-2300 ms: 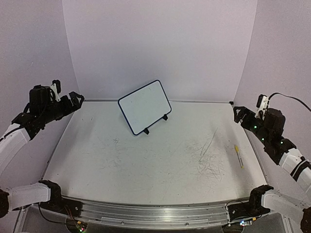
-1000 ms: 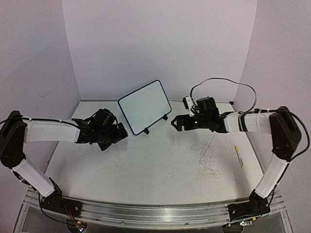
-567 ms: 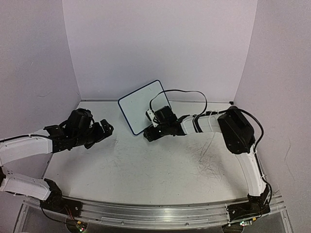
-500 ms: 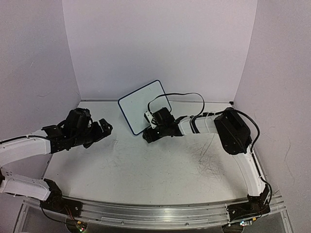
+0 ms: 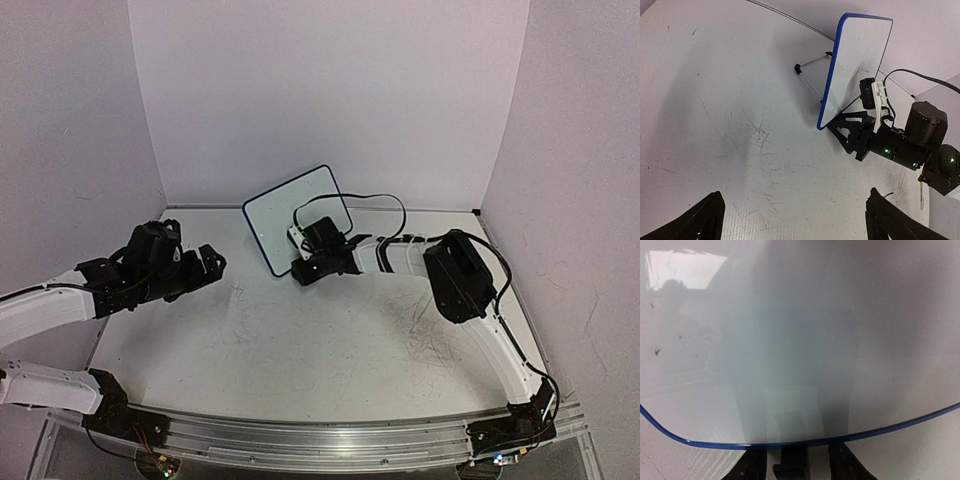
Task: Write a sentence on the whiteboard
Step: Move the whiteboard stand to the center of the board.
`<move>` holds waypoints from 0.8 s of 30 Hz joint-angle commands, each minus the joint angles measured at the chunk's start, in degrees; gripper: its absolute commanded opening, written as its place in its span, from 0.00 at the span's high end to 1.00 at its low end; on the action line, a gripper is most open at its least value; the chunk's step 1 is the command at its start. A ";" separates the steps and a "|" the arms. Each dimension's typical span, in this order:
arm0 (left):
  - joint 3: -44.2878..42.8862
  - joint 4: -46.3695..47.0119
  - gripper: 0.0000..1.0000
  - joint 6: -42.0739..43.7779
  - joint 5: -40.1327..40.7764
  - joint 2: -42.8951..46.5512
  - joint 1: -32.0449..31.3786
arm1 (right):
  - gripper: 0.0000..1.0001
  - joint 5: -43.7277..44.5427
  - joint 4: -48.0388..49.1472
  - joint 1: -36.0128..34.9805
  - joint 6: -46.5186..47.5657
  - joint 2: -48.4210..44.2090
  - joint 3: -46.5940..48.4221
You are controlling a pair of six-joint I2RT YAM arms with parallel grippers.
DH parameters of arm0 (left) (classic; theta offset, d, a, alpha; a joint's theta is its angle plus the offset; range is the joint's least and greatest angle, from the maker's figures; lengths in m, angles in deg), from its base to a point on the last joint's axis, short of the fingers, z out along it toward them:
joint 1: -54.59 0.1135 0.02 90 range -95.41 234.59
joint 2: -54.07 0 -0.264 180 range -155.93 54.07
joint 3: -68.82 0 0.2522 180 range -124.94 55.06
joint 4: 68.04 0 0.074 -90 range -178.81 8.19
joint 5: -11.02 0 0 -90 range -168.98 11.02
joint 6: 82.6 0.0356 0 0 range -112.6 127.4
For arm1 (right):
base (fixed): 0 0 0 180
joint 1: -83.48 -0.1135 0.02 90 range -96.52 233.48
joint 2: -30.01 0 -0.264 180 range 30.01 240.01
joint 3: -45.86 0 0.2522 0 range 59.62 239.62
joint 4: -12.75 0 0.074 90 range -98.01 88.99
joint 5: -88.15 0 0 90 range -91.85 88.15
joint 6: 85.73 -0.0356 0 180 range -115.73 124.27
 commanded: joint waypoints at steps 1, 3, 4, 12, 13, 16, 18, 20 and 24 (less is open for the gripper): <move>-3.09 -1.81 0.01 3.80 2.77 2.50 0.29 | 0.65 0.02 -1.17 -0.48 1.15 3.41 4.66; -3.23 -2.34 0.01 4.74 3.35 2.84 0.30 | 0.71 0.02 -1.17 -0.70 1.50 4.00 5.80; -3.25 -2.51 0.01 5.23 3.45 2.94 0.28 | 0.73 0.05 -1.17 -0.75 1.63 4.13 6.13; -2.67 -3.44 0.01 6.36 3.56 5.34 0.29 | 0.86 3.51 -0.99 -1.95 4.12 0.90 2.27; -2.65 -3.58 0.01 6.48 3.62 5.67 0.29 | 0.88 4.13 -0.88 -2.05 4.36 0.40 1.30; -2.70 -3.98 0.01 6.52 3.64 6.94 0.29 | 0.92 6.38 0.23 -2.36 4.62 -1.78 -2.23; -2.68 -4.25 0.01 6.52 3.56 7.70 0.29 | 0.95 7.39 1.90 -2.49 4.48 -3.88 -6.25; -2.55 -4.44 0.01 6.52 3.54 8.54 0.29 | 0.96 8.20 4.75 -2.60 4.04 -7.08 -11.03; -2.13 -4.58 0.01 6.59 3.94 9.88 0.29 | 1.00 10.81 10.93 -2.79 2.18 -14.17 -22.92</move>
